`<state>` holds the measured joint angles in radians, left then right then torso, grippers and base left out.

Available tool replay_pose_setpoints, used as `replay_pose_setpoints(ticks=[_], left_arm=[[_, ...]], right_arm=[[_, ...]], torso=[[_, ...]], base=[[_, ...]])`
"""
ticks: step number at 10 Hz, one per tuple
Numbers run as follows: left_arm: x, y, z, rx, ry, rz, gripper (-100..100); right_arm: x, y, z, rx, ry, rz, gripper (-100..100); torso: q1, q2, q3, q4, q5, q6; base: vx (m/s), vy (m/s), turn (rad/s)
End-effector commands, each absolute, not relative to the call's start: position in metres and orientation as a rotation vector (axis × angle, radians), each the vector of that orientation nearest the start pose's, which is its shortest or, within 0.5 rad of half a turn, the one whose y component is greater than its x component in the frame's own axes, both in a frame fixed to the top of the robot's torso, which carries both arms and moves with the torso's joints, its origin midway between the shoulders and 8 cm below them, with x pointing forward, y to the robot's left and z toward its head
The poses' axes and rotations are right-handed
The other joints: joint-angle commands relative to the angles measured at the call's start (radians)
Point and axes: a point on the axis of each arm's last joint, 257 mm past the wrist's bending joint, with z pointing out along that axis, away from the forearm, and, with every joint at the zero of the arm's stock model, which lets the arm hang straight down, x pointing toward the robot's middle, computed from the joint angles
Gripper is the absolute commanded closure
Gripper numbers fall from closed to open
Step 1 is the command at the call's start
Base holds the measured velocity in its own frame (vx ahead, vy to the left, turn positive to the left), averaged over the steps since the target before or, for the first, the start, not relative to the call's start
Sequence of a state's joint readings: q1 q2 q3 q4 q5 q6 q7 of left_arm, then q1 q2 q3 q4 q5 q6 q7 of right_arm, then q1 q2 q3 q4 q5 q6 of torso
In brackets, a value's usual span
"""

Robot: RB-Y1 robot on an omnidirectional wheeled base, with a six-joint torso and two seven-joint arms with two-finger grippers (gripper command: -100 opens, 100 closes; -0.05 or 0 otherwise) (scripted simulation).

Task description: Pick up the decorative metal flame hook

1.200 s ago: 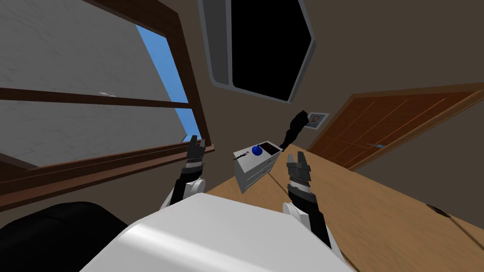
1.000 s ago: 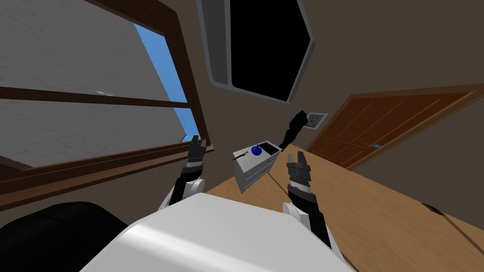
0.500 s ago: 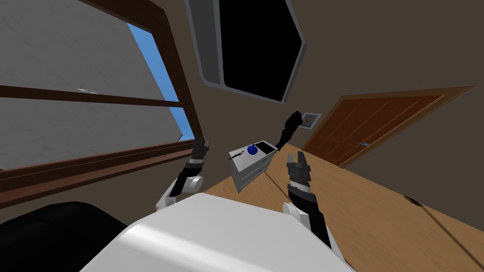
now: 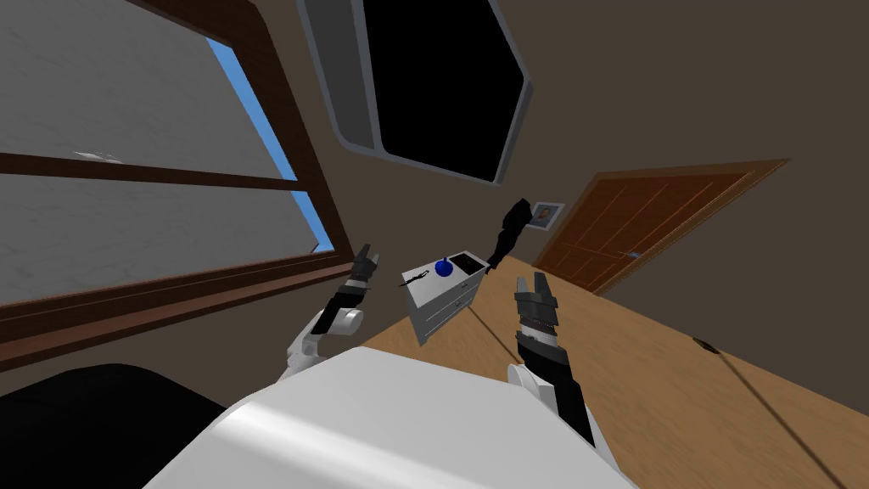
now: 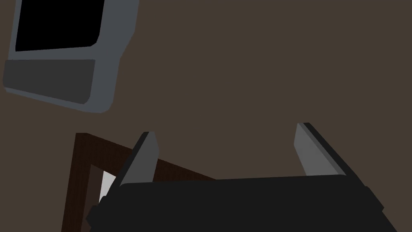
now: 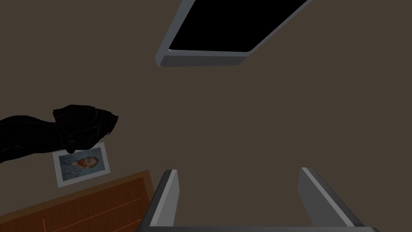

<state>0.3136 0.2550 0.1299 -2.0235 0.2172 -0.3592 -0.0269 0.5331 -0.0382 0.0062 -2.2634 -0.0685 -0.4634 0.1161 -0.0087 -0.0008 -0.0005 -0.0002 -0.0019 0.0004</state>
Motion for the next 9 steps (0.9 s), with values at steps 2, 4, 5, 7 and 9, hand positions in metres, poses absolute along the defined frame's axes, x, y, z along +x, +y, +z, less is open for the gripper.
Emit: replay_pose_setpoints(ticks=[2,4,5,7,9], left_arm=[[0.442,0.355,-0.061,-0.852,0.868,-1.242,-100],[0.455,0.364,-0.076,-0.905,0.900,-1.239,-100],[0.465,0.373,-0.086,-0.946,0.920,-1.240,-100],[0.478,0.384,-0.105,-1.015,0.956,-1.226,-100],[0.489,0.396,-0.123,-1.084,0.990,-1.212,-100]], right_arm=[[0.350,-0.287,-0.001,0.695,0.691,1.214,0],[0.350,-0.287,-0.001,0.695,0.691,1.214,0],[0.350,-0.287,-0.001,0.695,0.691,1.214,0],[0.350,-0.287,-0.001,0.695,0.691,1.214,0],[0.350,-0.287,-0.001,0.695,0.691,1.214,0]], torso=[[0.001,0.000,0.000,0.000,0.000,-0.001],[0.003,-0.001,0.000,0.000,0.000,-0.001],[0.003,-0.001,0.000,0.000,0.001,0.000],[0.000,-0.001,0.000,0.000,0.000,-0.001],[0.003,0.000,0.000,0.000,0.000,-0.001]], base=[[0.022,-0.114,-0.053],[0.022,-0.090,-0.051],[0.030,-0.140,-0.133],[0.029,-0.129,-0.055],[0.027,-0.090,-0.051]])
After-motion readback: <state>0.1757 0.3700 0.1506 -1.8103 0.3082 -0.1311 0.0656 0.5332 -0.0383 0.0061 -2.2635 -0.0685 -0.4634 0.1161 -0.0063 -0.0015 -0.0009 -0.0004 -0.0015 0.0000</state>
